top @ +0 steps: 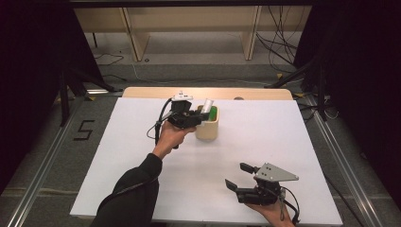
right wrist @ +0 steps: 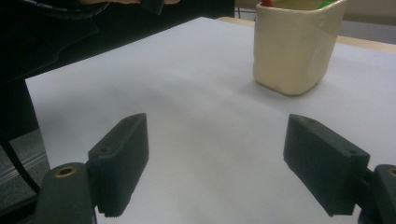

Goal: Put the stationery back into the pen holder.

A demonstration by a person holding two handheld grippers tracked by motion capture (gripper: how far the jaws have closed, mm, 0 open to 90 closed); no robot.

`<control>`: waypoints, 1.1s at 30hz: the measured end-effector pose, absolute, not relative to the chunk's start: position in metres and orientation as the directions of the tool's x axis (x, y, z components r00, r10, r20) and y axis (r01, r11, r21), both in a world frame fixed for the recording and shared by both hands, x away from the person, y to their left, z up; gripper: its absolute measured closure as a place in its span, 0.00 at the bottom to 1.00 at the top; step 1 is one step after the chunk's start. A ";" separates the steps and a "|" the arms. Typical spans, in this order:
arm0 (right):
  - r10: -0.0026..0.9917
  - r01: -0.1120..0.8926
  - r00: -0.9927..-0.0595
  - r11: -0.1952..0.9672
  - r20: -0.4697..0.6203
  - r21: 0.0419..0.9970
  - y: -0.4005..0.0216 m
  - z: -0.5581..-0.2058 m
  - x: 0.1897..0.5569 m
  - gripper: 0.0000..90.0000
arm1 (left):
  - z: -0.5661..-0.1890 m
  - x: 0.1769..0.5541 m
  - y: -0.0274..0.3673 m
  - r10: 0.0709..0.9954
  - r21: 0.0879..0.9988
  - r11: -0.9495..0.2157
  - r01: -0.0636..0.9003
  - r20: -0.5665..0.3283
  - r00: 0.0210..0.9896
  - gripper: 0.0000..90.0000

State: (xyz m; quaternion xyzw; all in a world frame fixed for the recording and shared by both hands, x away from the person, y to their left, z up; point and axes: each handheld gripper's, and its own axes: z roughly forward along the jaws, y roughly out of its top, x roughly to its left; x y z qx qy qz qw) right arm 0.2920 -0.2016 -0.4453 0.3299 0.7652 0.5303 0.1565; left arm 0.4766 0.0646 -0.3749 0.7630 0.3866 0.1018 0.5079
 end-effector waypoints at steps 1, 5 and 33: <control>0.670 0.341 -0.733 0.219 0.113 0.914 -0.202 -0.446 0.292 0.26 | -0.374 0.478 0.064 0.695 0.855 -0.185 0.485 -0.235 0.680 0.78; 0.669 0.340 -0.735 0.222 0.111 0.914 -0.201 -0.446 0.292 0.26 | -0.372 0.483 0.058 0.704 0.856 -0.181 0.484 -0.231 0.671 0.78; 0.657 0.329 -0.748 0.244 0.094 0.912 -0.198 -0.447 0.291 0.27 | -0.390 0.506 0.045 0.765 0.838 -0.179 0.516 -0.211 0.609 0.78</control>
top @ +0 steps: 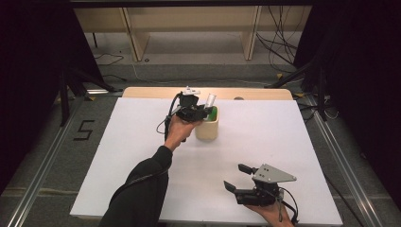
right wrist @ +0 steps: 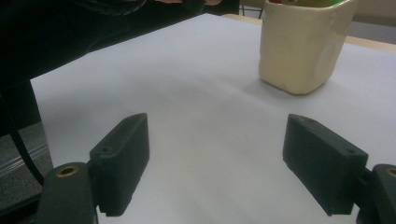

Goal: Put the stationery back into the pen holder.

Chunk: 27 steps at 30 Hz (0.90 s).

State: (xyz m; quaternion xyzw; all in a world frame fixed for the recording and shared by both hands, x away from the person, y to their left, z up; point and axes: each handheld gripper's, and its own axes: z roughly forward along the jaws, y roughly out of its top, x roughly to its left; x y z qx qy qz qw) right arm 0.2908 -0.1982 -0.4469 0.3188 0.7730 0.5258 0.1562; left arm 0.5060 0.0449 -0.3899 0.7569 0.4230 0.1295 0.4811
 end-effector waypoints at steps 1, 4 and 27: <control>0.657 0.328 -0.748 0.243 0.094 0.913 -0.198 -0.447 0.291 0.27 | -0.390 0.506 0.044 0.765 0.837 -0.184 0.515 -0.207 0.610 0.78; 0.657 0.328 -0.748 0.242 0.094 0.913 -0.198 -0.447 0.291 0.27 | -0.390 0.507 0.043 0.770 0.837 -0.189 0.514 -0.199 0.607 0.78; 0.654 0.326 -0.750 0.242 0.095 0.914 -0.198 -0.446 0.290 0.27 | -0.396 0.513 0.037 0.785 0.815 -0.226 0.533 -0.172 0.595 0.78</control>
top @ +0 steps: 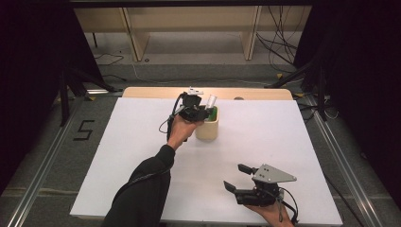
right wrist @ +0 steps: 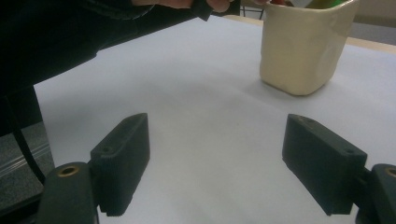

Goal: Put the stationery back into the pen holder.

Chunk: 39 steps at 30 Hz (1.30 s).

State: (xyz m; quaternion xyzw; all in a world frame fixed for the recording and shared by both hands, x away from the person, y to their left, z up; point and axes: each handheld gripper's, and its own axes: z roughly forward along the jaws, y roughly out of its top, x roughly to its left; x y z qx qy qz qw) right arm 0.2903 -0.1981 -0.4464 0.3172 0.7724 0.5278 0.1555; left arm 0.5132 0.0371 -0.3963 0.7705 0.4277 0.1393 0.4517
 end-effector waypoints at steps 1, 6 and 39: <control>0.654 0.327 -0.751 0.241 0.096 0.914 -0.198 -0.446 0.290 0.27 | -0.396 0.513 0.036 0.787 0.814 -0.225 0.535 -0.172 0.593 0.78; 0.653 0.327 -0.751 0.240 0.097 0.914 -0.198 -0.446 0.290 0.27 | -0.396 0.513 0.034 0.776 0.798 -0.254 0.546 -0.168 0.607 0.74; 0.658 0.327 -0.747 0.239 0.095 0.914 -0.197 -0.446 0.291 0.27 | -0.361 0.454 0.080 0.682 0.829 -0.237 0.506 -0.229 0.695 0.34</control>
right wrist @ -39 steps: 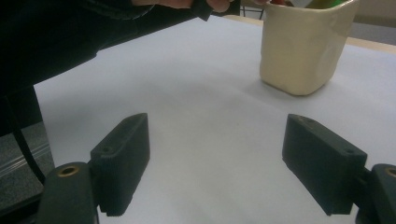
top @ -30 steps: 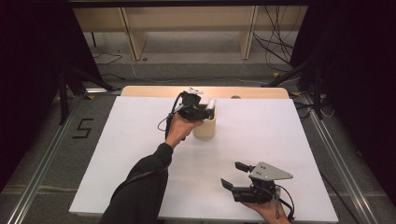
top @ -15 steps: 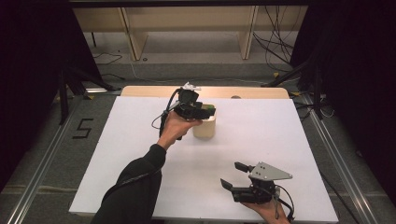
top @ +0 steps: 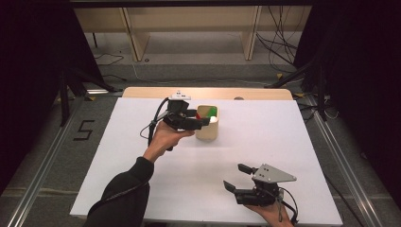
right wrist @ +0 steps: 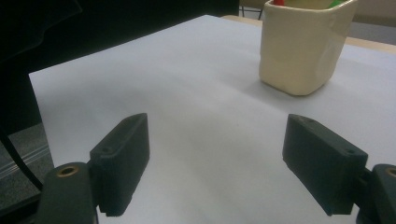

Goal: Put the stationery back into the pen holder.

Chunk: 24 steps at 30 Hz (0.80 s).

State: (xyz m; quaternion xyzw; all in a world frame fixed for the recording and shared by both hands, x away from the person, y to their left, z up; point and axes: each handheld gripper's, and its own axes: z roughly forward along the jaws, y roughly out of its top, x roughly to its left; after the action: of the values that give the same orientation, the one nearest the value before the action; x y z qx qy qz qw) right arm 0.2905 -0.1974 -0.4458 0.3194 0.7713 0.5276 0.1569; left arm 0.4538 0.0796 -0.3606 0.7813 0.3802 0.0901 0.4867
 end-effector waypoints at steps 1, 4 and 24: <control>0.659 0.329 -0.746 0.239 0.096 0.914 -0.197 -0.446 0.291 0.26 | -0.362 0.452 0.082 0.678 0.831 -0.233 0.505 -0.233 0.697 0.33; 0.659 0.328 -0.746 0.241 0.094 0.913 -0.197 -0.446 0.291 0.27 | -0.366 0.448 0.089 0.666 0.832 -0.223 0.508 -0.250 0.703 0.31; 0.665 0.335 -0.740 0.234 0.101 0.913 -0.198 -0.446 0.291 0.26 | -0.391 0.411 0.123 0.620 0.859 -0.198 0.473 -0.263 0.739 0.24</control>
State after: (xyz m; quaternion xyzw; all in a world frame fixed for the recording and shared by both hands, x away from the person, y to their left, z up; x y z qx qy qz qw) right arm 0.2913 -0.1980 -0.4462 0.3246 0.7697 0.5269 0.1567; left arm 0.4109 0.1235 -0.3912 0.7709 0.3543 0.0702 0.5247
